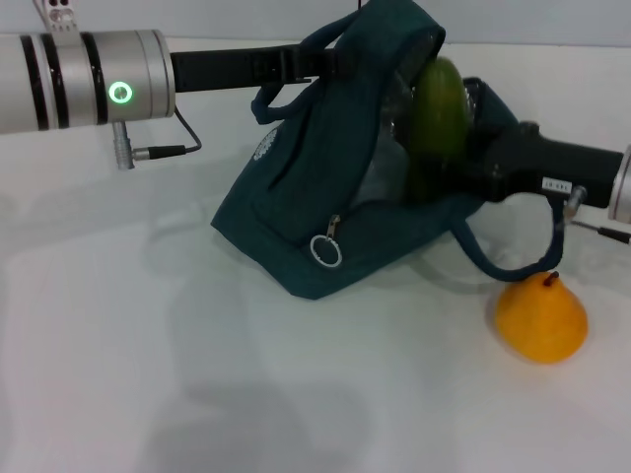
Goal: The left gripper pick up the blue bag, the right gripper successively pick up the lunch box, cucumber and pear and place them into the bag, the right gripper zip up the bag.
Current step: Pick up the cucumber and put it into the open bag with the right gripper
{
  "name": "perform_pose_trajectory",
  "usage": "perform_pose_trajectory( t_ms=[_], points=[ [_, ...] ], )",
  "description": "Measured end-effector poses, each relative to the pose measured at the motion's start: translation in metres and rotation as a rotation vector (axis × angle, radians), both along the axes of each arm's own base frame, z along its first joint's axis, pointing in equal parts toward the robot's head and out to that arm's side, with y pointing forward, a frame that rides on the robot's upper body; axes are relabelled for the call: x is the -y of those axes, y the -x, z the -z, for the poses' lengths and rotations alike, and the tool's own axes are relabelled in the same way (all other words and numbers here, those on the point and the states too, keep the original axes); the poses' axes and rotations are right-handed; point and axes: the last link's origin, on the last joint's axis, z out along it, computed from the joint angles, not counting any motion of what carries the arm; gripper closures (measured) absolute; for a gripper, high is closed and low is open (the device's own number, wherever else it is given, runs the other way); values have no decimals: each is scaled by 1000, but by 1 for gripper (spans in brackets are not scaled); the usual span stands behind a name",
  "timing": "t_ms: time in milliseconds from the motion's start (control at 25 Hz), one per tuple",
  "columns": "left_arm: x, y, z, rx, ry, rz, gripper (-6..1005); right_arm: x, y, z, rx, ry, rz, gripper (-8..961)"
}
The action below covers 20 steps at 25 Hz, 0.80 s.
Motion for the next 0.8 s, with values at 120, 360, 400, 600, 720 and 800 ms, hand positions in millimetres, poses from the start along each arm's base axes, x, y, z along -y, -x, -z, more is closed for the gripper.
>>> perform_pose_trajectory(
  t_ms=[120, 360, 400, 600, 720, 800],
  points=[
    [0, 0, 0, -1, 1, 1, 934, 1, 2, -2, 37, 87, 34, 407],
    [1, 1, 0, -2, 2, -1, 935, -3, 6, -9, 57, 123, 63, 373],
    [1, 2, 0, -2, 2, -3, 935, -4, 6, -12, 48, 114, 68, 366],
    [2, 4, 0, -2, 3, -7, 934, -2, 3, -28, 13, 40, 67, 332],
    [3, 5, 0, -2, 2, -10, 933, 0, 3, -35, -3, 16, 59, 311],
    [3, 5, 0, -2, 2, -11, 933, 2, 1, -38, -9, 11, 55, 298]
  ],
)
